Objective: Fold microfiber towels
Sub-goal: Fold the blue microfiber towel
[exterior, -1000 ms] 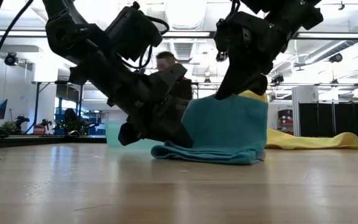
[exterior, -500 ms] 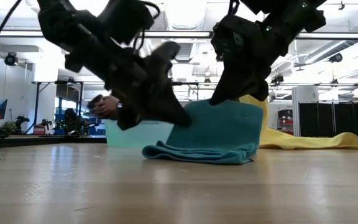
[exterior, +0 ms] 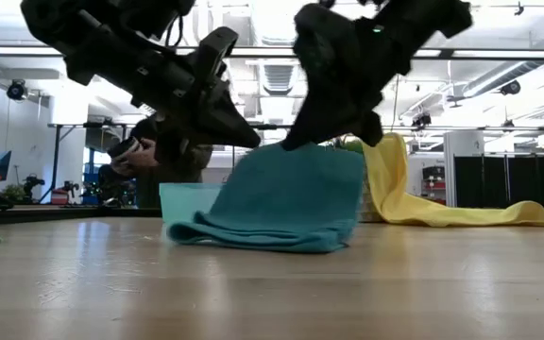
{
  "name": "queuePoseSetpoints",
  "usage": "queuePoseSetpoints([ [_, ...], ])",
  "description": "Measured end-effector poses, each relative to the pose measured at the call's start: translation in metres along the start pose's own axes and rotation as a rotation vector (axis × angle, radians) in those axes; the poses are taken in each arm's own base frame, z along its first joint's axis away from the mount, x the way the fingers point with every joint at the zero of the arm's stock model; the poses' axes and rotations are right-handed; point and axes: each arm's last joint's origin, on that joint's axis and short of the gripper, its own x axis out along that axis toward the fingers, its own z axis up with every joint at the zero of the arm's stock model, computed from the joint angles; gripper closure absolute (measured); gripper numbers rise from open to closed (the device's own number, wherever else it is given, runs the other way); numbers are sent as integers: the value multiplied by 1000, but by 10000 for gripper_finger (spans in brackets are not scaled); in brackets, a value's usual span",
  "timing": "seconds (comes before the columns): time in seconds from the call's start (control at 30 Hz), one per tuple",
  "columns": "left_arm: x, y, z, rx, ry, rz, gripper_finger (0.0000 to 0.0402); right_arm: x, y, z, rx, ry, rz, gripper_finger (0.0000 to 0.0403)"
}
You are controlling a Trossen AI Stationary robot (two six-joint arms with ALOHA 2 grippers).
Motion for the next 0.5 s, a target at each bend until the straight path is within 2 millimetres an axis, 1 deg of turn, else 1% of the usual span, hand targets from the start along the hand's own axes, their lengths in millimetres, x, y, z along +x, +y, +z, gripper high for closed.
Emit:
queuePoseSetpoints([
  [0.2,-9,5,0,-1,-13,7,402,27,28,9,-55,90,-58,394],
  [0.27,-13,2,2,-8,-6,-32,402,34,38,13,-68,94,-74,394],
  [0.37,-24,0,3,-9,-9,-65,402,42,52,16,-74,83,-86,394],
  [0.5,-42,9,3,-16,-65,-38,402,51,67,18,-80,78,-72,394],
])
